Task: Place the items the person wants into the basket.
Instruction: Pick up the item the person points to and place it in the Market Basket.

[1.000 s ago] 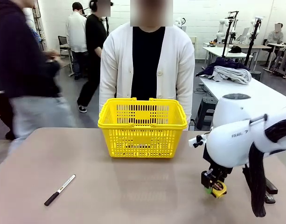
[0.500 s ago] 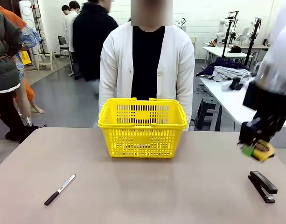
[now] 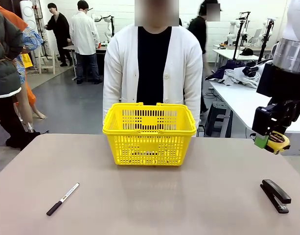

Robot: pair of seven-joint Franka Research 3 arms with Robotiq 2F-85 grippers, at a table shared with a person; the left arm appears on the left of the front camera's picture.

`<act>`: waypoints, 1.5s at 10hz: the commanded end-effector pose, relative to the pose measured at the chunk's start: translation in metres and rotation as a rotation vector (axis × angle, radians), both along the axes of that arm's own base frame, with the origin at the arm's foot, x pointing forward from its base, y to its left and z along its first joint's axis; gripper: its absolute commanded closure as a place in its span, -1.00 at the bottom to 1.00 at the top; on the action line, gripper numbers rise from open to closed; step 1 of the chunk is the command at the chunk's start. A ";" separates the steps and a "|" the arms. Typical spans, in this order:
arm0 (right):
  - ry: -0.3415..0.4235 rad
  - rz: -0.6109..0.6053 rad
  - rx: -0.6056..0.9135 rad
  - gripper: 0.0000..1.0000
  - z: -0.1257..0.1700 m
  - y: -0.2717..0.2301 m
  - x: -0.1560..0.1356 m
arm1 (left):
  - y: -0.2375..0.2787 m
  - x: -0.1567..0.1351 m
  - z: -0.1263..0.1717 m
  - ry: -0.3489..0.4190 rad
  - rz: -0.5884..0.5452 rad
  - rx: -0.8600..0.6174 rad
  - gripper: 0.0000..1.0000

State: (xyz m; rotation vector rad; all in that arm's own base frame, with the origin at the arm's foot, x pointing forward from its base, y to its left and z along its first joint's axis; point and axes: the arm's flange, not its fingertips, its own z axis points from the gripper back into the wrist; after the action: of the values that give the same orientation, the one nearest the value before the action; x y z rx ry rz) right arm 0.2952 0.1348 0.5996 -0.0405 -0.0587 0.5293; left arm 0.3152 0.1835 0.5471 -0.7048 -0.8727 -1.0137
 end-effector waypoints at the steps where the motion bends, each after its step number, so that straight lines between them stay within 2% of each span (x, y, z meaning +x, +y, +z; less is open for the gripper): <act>1: -0.020 -0.030 -0.012 -0.11 -0.004 0.000 0.001 | 0.001 -0.001 0.000 -0.025 -0.011 -0.013 -1.00; 2: 0.000 0.000 0.000 -0.11 0.000 0.000 0.000 | 0.001 -0.001 0.000 -0.025 -0.011 -0.013 -1.00; 7: 0.000 0.000 0.000 -0.11 0.000 0.000 0.000 | 0.001 -0.001 0.000 -0.025 -0.011 -0.013 -1.00; 8: 0.001 0.000 -0.002 -0.26 0.000 0.000 0.000 | 0.001 -0.001 0.000 -0.025 -0.011 -0.013 -1.00; 9: -0.074 0.141 -0.025 -0.26 0.015 0.017 0.030 | 0.001 -0.001 0.000 -0.025 -0.011 -0.013 -1.00; 10: -0.106 0.210 -0.066 -0.26 0.030 0.043 0.066 | 0.001 -0.001 0.000 -0.025 -0.011 -0.013 -1.00; 12: -0.127 0.301 -0.082 -0.26 0.050 0.089 0.115 | 0.001 -0.001 0.000 -0.025 -0.011 -0.013 -1.00; 15: -0.161 0.469 -0.079 -0.26 0.063 0.167 0.169 | 0.001 -0.001 0.000 -0.025 -0.011 -0.013 -1.00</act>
State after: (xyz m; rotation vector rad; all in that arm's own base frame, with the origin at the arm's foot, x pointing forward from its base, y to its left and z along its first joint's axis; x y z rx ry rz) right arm 0.4520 0.2840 0.6486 -0.1149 -0.2088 0.9408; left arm 0.3153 0.1830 0.5474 -0.7061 -0.8720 -1.0150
